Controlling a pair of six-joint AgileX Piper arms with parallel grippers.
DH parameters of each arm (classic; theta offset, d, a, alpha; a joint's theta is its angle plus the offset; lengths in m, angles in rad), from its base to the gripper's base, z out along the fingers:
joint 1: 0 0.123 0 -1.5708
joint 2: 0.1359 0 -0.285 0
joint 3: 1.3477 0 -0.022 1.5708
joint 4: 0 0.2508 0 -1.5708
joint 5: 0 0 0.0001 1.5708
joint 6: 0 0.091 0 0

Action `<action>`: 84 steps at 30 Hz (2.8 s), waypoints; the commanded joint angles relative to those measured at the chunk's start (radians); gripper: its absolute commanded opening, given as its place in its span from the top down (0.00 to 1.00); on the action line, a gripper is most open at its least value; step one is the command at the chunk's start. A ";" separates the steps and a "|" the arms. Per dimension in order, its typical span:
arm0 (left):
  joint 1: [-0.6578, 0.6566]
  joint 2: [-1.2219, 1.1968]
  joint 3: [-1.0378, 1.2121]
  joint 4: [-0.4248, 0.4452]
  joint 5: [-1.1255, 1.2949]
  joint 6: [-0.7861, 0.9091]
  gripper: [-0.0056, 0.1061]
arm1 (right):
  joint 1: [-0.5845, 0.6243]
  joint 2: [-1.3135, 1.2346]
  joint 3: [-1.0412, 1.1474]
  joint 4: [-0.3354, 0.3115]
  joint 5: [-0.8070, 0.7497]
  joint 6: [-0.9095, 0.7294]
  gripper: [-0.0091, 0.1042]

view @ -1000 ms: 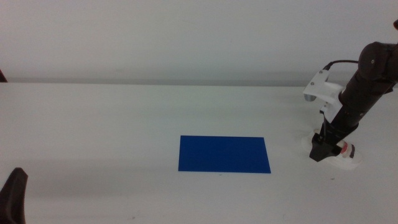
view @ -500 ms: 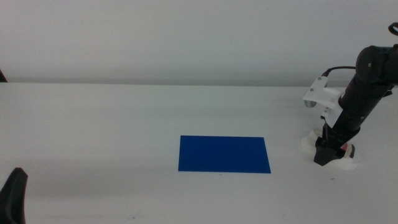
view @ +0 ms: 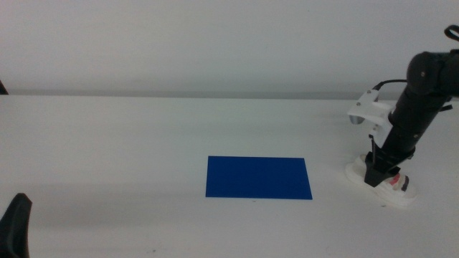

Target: Use one arm to grab the shoe from the table and place it on the mat.

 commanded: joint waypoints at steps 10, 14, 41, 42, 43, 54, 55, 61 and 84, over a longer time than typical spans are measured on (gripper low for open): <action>-0.002 -0.041 0.043 -0.002 -0.011 -0.006 0.11 | 0.356 -0.071 -0.281 -0.098 0.276 0.384 0.94; -0.002 -0.041 0.043 -0.002 -0.011 -0.006 0.11 | 0.461 0.040 -0.390 -0.074 0.286 0.439 0.94; -0.002 -0.041 0.043 -0.002 -0.011 -0.006 0.11 | 0.440 0.185 -0.452 -0.055 0.255 0.559 0.94; -0.002 -0.041 0.043 -0.002 -0.011 -0.006 0.11 | 0.440 0.186 -0.452 -0.057 0.259 0.562 0.94; -0.002 -0.041 0.043 -0.002 -0.011 -0.006 0.11 | 0.440 0.186 -0.452 -0.057 0.261 0.567 0.94; -0.002 -0.041 0.043 -0.002 -0.011 -0.006 0.11 | 0.440 0.186 -0.452 -0.011 0.285 0.822 0.94; -0.002 -0.041 0.043 -0.002 -0.011 -0.006 0.11 | 0.440 0.186 -0.452 -0.001 0.285 0.869 0.94; -0.002 -0.041 0.043 -0.002 -0.011 -0.006 0.11 | 0.440 0.186 -0.452 0.038 0.285 1.132 0.94; -0.002 -0.041 0.043 -0.002 -0.011 -0.006 0.11 | 0.440 0.186 -0.452 -0.122 0.284 2.090 0.94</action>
